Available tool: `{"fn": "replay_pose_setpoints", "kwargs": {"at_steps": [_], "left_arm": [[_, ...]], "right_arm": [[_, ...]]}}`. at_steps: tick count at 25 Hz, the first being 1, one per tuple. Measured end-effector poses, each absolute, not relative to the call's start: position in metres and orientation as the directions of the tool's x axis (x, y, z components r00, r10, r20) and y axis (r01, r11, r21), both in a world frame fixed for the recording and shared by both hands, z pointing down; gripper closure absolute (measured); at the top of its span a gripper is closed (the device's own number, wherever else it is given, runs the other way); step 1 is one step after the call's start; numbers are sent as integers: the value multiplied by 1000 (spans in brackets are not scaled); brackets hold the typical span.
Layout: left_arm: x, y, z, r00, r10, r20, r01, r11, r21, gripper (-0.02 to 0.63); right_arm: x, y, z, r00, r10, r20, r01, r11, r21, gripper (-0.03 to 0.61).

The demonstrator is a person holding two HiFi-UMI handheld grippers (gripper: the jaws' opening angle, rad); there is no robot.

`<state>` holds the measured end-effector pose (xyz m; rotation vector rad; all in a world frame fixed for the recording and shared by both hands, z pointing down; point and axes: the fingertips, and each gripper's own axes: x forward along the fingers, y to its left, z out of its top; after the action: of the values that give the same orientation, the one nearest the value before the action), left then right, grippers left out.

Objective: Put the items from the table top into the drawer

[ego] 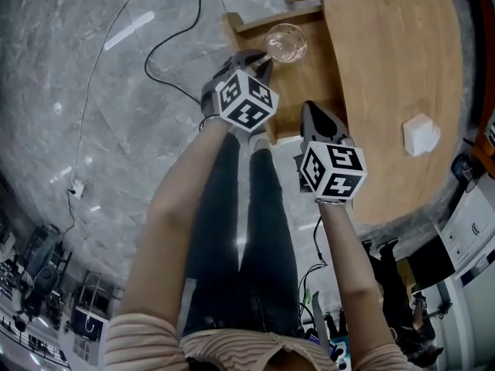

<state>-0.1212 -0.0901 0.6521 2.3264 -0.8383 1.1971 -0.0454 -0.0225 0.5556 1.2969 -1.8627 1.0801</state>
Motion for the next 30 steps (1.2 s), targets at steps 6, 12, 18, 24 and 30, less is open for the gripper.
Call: {"fn": "replay_pose_setpoints", "kwargs": {"at_steps": [6,12,18,24,30], "left_arm": [[-114,-94,663,454,-311,835,-645,-761,67,557],[-105,-100,668,458,-310,833,-640,-766,67,557],[-99,-102,673,458,-293,839,-624,-779,68,557],[-98,-100,680,452,-274,849,-606,-792,67,557],[-101,-93,694,406,-218,887,-565,-823,56,559]], "right_arm": [[-47,-20,563,-330,-422,845,-943,193,-272,569],[-43,-20,567,-331,-418,846,-943,182,-279,569],[-40,-21,567,-326,-418,848,-945,166,-282,569],[-40,-16,571,-328,-408,852,-945,154,-290,569],[-39,-11,574,-330,-401,855,-944,147,-295,569]]}}
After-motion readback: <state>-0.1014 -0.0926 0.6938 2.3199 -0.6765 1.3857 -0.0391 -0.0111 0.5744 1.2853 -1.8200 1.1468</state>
